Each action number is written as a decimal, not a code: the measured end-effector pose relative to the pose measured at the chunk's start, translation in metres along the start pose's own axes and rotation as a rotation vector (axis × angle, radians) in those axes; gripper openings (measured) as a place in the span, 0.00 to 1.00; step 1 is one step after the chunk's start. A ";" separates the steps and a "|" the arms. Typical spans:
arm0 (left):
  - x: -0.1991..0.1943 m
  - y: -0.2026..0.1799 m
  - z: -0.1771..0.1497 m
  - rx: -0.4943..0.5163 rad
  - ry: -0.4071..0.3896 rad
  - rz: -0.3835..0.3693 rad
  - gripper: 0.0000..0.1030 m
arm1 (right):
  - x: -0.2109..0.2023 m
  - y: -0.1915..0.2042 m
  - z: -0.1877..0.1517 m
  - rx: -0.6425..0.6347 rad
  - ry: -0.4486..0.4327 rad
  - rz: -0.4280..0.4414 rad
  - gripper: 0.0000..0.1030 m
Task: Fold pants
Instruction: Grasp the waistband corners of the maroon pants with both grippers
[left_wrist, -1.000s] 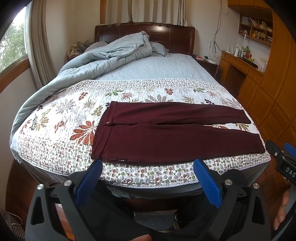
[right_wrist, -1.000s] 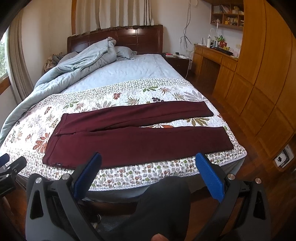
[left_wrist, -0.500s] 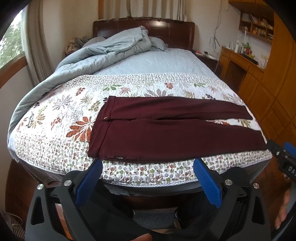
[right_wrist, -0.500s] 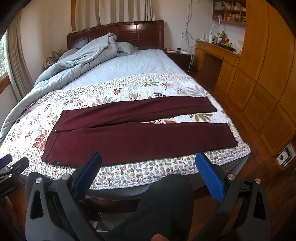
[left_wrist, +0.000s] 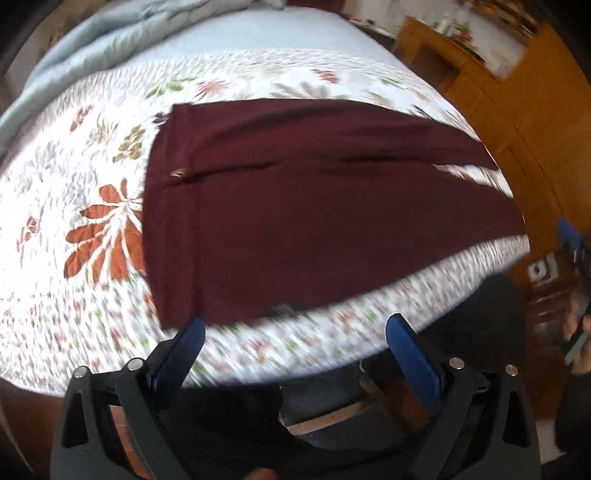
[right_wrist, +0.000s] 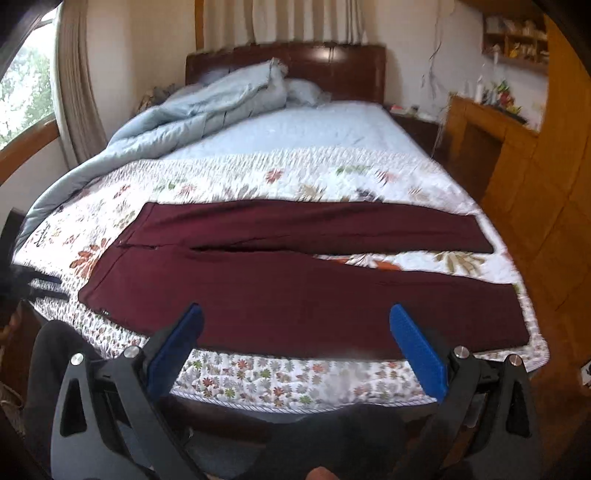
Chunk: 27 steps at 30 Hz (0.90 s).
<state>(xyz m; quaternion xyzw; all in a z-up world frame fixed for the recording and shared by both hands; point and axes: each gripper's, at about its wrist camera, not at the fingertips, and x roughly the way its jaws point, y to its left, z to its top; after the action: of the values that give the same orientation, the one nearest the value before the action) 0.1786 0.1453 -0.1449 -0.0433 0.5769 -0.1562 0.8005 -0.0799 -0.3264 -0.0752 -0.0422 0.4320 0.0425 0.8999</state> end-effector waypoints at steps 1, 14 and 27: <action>0.000 0.012 0.009 -0.011 -0.023 -0.012 0.96 | 0.009 -0.001 0.003 0.005 0.016 0.020 0.98; 0.104 0.196 0.215 -0.249 -0.052 -0.242 0.96 | 0.099 0.004 0.002 0.044 0.200 0.086 0.98; 0.171 0.181 0.246 0.032 0.088 -0.289 0.94 | 0.165 -0.105 0.075 0.223 0.308 0.450 0.98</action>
<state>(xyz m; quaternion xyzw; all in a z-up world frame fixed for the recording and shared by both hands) 0.4942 0.2377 -0.2646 -0.1061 0.5968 -0.2809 0.7441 0.0935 -0.4154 -0.1533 0.1479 0.5640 0.1865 0.7908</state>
